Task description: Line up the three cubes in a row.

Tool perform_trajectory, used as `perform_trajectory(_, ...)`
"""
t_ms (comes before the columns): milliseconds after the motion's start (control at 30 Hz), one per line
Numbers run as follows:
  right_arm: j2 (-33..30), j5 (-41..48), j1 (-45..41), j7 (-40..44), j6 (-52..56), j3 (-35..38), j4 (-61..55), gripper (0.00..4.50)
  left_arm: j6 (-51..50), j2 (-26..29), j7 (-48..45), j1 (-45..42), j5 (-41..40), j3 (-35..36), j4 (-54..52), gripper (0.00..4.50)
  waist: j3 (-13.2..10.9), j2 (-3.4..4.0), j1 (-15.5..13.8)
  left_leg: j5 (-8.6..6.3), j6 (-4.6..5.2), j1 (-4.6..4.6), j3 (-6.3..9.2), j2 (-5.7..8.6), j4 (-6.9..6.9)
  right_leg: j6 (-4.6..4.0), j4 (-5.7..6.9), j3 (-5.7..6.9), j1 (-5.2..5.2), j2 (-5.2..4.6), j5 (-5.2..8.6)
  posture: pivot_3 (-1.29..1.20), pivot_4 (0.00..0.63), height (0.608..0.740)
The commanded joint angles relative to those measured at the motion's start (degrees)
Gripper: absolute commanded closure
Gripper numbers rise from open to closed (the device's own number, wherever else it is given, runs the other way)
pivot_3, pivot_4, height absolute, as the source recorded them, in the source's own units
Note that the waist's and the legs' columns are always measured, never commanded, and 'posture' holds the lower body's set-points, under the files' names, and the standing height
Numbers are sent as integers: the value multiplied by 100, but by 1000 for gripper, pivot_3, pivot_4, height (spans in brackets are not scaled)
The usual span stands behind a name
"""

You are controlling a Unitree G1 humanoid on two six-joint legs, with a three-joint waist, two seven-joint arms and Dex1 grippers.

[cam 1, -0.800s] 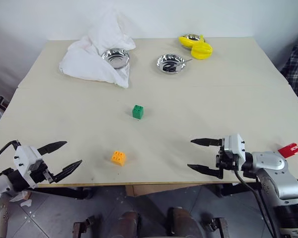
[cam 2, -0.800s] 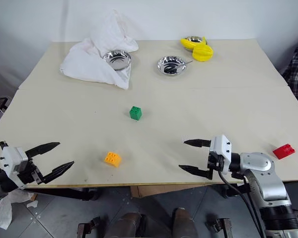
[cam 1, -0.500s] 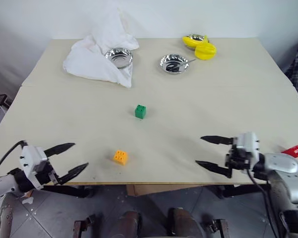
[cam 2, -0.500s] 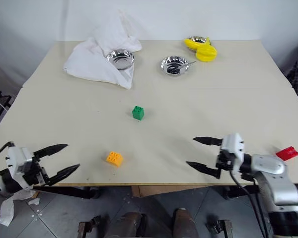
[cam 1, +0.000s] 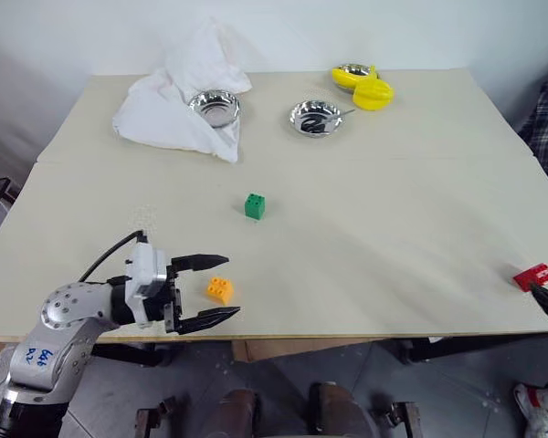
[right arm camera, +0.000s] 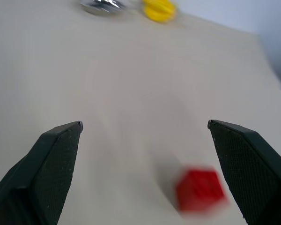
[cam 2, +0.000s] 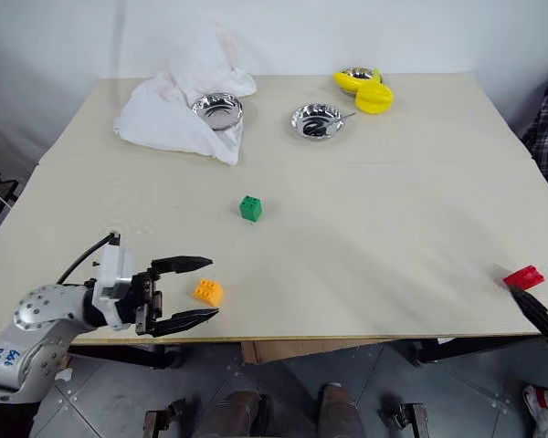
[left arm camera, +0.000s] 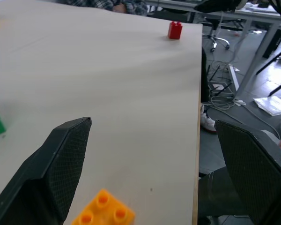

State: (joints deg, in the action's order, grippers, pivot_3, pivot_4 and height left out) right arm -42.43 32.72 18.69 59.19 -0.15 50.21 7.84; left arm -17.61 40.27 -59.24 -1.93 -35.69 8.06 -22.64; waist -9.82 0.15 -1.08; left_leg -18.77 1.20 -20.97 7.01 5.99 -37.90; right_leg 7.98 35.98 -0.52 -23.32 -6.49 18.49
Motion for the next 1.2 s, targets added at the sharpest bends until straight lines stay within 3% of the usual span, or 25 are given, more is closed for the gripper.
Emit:
perform_trajectory(33, -41, -192, 267, -128, -342, 372, 698, 0, -12, -36, 69, -78, -125, 81, -177, 24, 3, 5, 2, 0, 0, 1, -1, 0, 1, 0, 0, -3, 0, 0, 0, 0, 150, 740)
perform_trajectory(133, -127, -258, 437, 26, -309, 200, 858, 0, 110, -10, 49, 1, -15, 153, -140, 24, 6, 10, -19, 0, 1, 0, -1, 3, 0, 0, -2, -4, 1, -2, 0, 0, 150, 740)
perform_trajectory(300, -796, -521, -201, -169, 433, -515, 879, 0, 204, 17, 39, 153, 61, 232, -137, 24, 12, 22, 102, 4, 7, 10, -39, 2, -4, -1, -3, -9, 3, -5, 0, 0, 150, 740)
perform_trajectory(533, -1678, -1267, -1732, -265, 1003, -1864, 1851, 0, 384, -34, 165, 329, 195, 286, -200, 24, 11, 23, 93, 3, 9, 40, -31, -1, 0, -2, -6, -15, 34, -7, 1, 0, 150, 740)
perform_trajectory(800, -1989, -1893, -3113, -163, 1166, -2918, 2915, 0, 484, -57, 324, 645, 231, 395, -473, 24, 10, 27, 6, -1, 10, 36, -25, 1, 4, -2, -11, -5, 31, -10, 1, 0, 150, 740)
perform_trajectory(900, -2062, -1970, -3419, 5, 1388, -3155, 3030, 660, 493, -18, 358, 791, 216, 523, -559, 0, 9, 28, 9, -2, 9, 36, -27, -1, 5, -2, -12, -6, 30, -9, 1, 0, 150, 740)
perform_trajectory(1133, -2276, -2081, -3470, 268, 1354, -3277, 3119, 3001, 492, -7, 349, 805, 225, 603, -534, 0, 9, 29, -24, -2, 10, 35, -26, 0, 5, -2, -14, -4, 30, -9, 1, 0, 150, 740)
perform_trajectory(1200, -2273, -2076, -3511, 303, 1261, -3264, 3138, 2974, 488, -2, 345, 764, 230, 593, -507, 0, 9, 29, -18, -3, 10, 35, -27, 0, 6, -2, -15, -4, 30, -9, 1, 0, 150, 740)
